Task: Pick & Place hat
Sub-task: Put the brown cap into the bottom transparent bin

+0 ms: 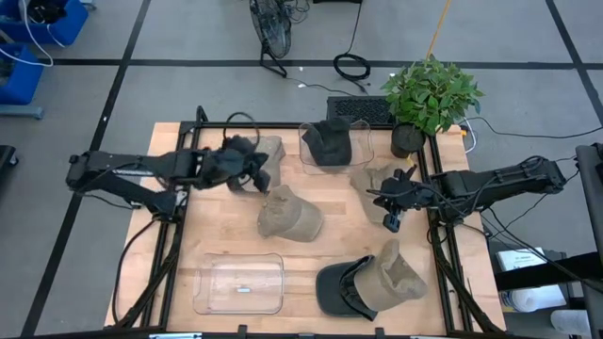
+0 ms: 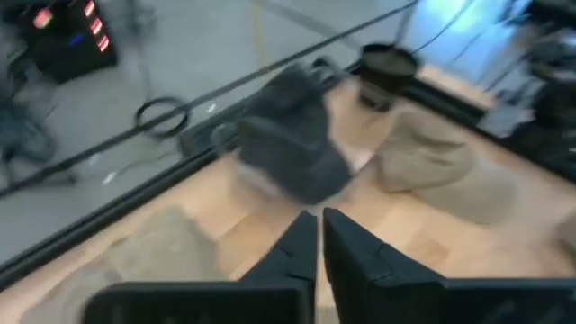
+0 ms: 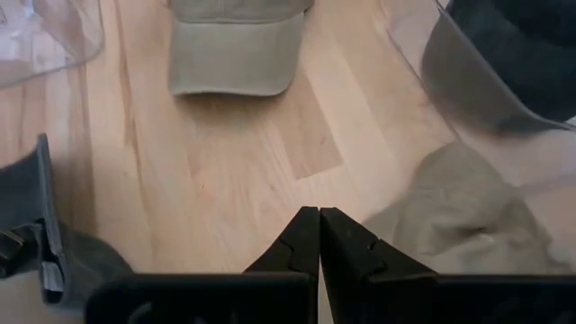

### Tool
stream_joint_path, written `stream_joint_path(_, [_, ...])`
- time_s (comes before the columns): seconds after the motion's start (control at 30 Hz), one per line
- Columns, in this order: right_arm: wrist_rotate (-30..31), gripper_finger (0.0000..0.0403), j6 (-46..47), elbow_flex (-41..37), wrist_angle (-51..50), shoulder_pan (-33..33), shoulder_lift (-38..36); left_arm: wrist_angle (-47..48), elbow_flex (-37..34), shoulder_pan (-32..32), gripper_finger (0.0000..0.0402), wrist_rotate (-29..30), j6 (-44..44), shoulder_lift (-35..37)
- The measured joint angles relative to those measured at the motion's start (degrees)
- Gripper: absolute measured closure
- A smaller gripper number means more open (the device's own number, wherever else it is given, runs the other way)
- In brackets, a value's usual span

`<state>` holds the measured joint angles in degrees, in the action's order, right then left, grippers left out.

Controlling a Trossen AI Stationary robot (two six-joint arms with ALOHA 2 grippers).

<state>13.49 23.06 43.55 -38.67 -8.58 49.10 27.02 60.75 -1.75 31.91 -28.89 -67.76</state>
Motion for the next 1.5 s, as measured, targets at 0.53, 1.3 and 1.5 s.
stream_joint_path(0.53, [1.3,0.0403,-3.2,0.0,-0.2,0.0,0.0,16.0,2.4,-17.6,0.018,-9.5,-12.0,-2.8])
stream_joint_path(1.3, [13.8,0.0403,4.8,0.0,3.2,5.5,0.0,17.6,2.4,-46.8,0.012,-31.6,-1.0,-19.3])
stream_joint_path(1.5, [13.8,0.0403,3.8,0.0,5.3,7.9,0.0,17.4,2.4,-49.5,0.0123,-38.0,2.0,-22.9])
